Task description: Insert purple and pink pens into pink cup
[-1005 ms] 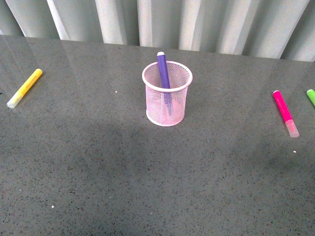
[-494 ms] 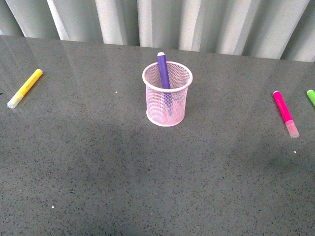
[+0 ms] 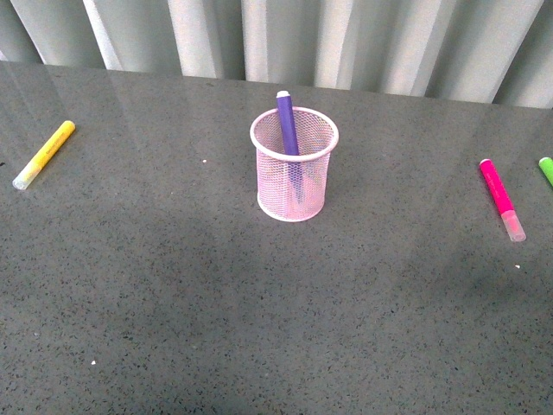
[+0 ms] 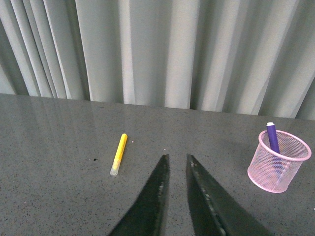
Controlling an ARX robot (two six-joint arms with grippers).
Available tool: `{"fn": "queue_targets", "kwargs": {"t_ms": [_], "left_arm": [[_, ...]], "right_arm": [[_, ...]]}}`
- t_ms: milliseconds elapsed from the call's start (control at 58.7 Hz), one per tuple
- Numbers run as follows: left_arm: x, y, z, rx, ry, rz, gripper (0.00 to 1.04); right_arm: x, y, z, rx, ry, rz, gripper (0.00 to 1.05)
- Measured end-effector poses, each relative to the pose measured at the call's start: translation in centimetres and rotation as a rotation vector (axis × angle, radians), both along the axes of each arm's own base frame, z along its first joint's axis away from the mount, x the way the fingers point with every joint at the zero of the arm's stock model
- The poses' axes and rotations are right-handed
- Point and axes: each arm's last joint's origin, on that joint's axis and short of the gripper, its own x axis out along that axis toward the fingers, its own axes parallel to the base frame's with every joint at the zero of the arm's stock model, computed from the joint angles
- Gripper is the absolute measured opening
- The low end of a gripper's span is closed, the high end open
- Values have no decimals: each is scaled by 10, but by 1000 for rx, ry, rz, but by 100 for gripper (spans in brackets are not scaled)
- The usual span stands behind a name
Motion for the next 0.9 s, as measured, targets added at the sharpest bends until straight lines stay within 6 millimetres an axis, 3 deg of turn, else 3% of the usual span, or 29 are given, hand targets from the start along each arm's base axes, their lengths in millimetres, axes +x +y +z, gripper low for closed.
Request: {"fn": "queue_targets", "kwargs": {"t_ms": [289, 375, 460, 562, 664, 902], "left_arm": [[0, 0, 0, 0, 0, 0, 66], [0, 0, 0, 0, 0, 0, 82], [0, 0, 0, 2, 0, 0, 100], [0, 0, 0, 3, 0, 0, 98], [0, 0, 0, 3, 0, 1, 98], [0, 0, 0, 3, 0, 0, 98]], "right_arm": [[0, 0, 0, 0, 0, -1, 98], [4, -3, -2, -15, 147, -180, 98], [30, -17, 4, -57, 248, -305, 98], [76, -36, 15, -53, 393, -258, 98], [116, -44, 5, -64, 609, -186, 98], [180, -44, -7, -161, 755, -147, 98]]}}
